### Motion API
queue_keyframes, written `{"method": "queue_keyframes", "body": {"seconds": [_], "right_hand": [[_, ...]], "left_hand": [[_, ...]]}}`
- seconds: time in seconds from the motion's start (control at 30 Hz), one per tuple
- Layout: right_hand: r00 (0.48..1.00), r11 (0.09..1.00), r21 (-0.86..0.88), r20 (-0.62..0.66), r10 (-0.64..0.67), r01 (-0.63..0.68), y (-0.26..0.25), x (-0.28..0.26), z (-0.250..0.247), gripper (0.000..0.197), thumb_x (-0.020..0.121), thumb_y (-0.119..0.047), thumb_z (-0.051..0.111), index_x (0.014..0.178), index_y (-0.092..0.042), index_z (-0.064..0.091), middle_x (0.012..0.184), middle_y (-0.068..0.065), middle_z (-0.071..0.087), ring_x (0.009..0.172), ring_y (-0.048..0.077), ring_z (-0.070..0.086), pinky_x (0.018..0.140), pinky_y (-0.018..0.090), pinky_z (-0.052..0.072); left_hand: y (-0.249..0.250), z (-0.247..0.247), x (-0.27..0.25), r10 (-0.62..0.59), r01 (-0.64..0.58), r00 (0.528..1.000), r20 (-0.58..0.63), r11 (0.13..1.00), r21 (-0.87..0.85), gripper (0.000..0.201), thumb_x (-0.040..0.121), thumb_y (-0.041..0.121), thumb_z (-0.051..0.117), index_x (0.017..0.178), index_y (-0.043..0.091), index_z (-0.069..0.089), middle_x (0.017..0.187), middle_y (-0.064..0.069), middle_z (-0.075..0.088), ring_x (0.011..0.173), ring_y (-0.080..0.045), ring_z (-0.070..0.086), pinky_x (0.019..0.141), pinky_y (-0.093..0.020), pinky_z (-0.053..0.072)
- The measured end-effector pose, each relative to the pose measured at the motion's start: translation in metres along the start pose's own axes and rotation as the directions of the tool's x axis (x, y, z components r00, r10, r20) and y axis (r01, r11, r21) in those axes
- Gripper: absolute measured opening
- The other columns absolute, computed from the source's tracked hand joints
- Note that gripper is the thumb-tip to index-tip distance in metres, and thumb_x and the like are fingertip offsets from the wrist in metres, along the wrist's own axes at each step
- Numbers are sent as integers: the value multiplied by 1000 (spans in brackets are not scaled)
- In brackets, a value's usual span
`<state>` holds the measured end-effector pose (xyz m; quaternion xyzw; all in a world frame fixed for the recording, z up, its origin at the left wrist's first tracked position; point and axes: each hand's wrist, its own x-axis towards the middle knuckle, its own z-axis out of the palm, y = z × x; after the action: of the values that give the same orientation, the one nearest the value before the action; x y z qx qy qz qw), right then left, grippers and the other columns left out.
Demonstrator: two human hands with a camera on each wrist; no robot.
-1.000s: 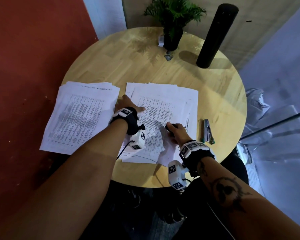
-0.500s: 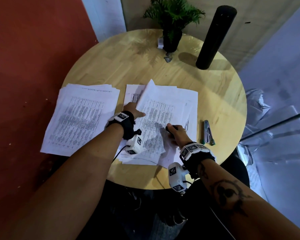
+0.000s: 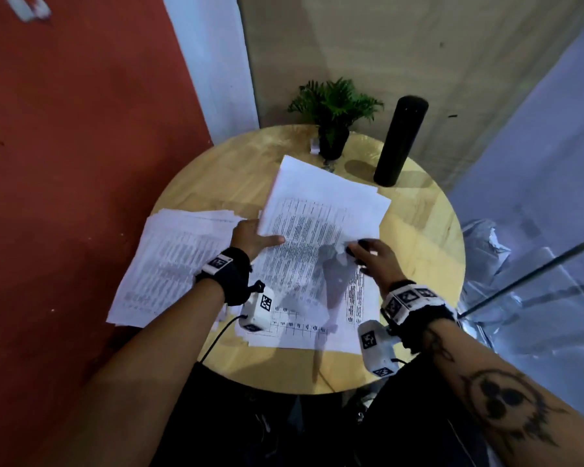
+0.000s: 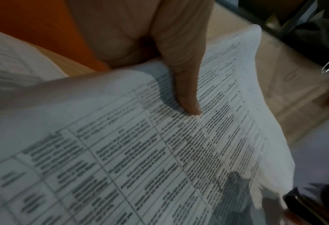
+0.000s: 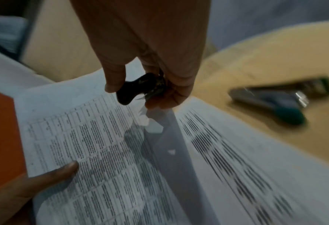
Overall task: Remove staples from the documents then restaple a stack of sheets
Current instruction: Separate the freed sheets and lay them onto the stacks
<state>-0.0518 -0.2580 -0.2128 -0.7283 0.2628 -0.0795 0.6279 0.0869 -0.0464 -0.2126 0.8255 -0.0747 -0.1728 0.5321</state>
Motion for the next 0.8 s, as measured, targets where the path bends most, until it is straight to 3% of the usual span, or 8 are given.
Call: {"method": "queue_keyframes", "body": {"seconds": [0.07,0.17,0.33,0.4,0.47,0.53,0.67,0.8], "right_hand": [[985,983,-76,-30,-168,165,-32,1,-15,28,77,-22,73,80,3,62,82,24,56,71,17,52,54,14,42],[951,944,-119,2,-310,308,-85,3,-37,31,78,-3,71,105,5,59,125,13,36,96,15,54,71,4,45],[837,710,-450,362,-410,542,-175,-9,-61,40,71,-9,78,109,-8,64,147,9,21,127,9,31,90,3,30],[812,676,-483,490,-318,556,-201,-13,-64,38,72,-14,78,108,-11,64,136,12,39,123,21,45,96,22,41],[794,660,-506,559,-239,555,-217,-16,-65,37,74,-16,76,108,-12,63,119,13,47,106,24,54,85,40,52],[774,662,-488,590,-230,569,-230,-24,-66,37,73,-19,76,106,-15,62,114,13,48,95,22,56,75,38,54],[740,621,-469,607,-289,628,-243,-38,-71,45,62,-36,73,102,-21,61,108,9,51,107,27,55,95,46,47],[720,663,-387,603,-343,641,-256,-52,-78,45,63,-40,76,100,-19,62,100,3,50,100,17,59,95,29,47]], "left_hand": [[16,-11,-12,39,-43,999,-31,992,-119,33,69,5,81,99,1,65,98,-12,65,92,-19,61,87,-37,49],[36,-25,-26,103,-106,994,-26,972,-211,32,70,0,78,99,-2,64,99,-14,63,93,-22,61,89,-39,48],[67,-41,-41,177,-167,984,15,954,-250,26,75,-4,72,100,1,64,92,-5,68,76,-6,68,72,-18,54],[77,-46,-47,201,-184,979,40,948,-259,22,76,-5,70,97,2,66,83,7,72,73,-2,69,70,-18,55],[82,-52,-51,220,-198,974,60,946,-257,20,76,-3,71,93,6,68,79,10,73,77,-6,70,74,-22,56],[89,-61,-52,236,-218,971,39,941,-260,19,75,0,73,92,8,69,82,7,74,80,-9,70,77,-24,57],[113,-81,-51,318,-337,942,-110,896,-289,6,79,-1,68,79,5,66,69,7,68,64,-3,61,61,-12,47],[144,-98,-59,432,-453,891,-138,860,-236,18,80,11,69,66,6,59,53,10,57,49,4,48,53,-17,40]]}}
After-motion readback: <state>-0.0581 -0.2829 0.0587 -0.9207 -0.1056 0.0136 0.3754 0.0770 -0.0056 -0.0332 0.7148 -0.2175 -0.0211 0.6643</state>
